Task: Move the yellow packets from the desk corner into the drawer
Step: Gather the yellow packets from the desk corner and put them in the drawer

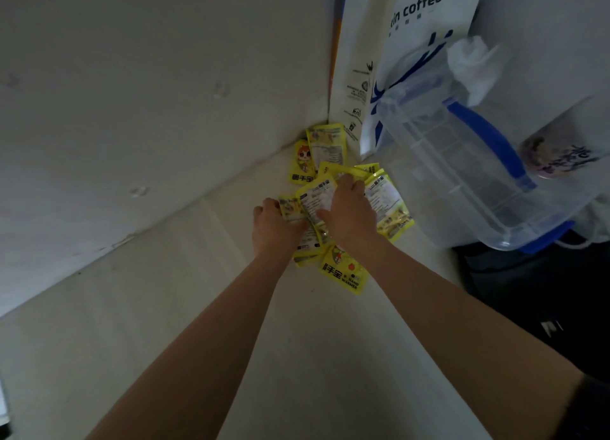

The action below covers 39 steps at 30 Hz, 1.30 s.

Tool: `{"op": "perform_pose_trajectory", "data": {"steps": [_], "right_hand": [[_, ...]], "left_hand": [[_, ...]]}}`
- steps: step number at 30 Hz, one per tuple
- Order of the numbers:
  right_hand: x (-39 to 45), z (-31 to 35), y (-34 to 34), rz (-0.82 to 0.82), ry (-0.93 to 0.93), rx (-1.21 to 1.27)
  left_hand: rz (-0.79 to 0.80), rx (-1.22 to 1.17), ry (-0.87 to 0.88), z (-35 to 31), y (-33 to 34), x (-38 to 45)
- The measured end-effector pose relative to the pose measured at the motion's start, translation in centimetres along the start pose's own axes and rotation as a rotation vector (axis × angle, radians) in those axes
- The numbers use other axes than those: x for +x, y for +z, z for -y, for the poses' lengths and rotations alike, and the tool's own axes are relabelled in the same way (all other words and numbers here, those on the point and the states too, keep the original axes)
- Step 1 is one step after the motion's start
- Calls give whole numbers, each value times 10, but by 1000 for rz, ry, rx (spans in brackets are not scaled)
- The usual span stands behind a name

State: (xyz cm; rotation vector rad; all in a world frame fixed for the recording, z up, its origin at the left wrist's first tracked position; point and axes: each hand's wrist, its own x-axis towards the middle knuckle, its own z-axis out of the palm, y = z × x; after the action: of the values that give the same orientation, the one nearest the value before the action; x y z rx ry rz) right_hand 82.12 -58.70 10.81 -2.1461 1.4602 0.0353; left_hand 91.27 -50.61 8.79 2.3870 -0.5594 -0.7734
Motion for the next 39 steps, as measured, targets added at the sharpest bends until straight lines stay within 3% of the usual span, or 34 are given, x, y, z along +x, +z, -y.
{"op": "perform_pose_trajectory", "data": {"steps": [8, 13, 17, 25, 32, 39], "right_hand": [[-4, -13, -4, -22, -7, 134], [-21, -22, -20, -65, -15, 232], [-36, -34, -38, -110, 32, 336], [-81, -80, -24, -59, 343, 559], [-93, -83, -5, -32, 407, 489], [-79, -75, -1, -26, 405, 305]], "left_hand": [[30, 28, 32, 15, -18, -2], [-37, 77, 112, 24, -38, -12], [-49, -37, 115, 28, -48, -27], [44, -298, -95, 50, -58, -46], [53, -232, -57, 39, -48, -43], [-29, 108, 54, 36, -35, -26]]}}
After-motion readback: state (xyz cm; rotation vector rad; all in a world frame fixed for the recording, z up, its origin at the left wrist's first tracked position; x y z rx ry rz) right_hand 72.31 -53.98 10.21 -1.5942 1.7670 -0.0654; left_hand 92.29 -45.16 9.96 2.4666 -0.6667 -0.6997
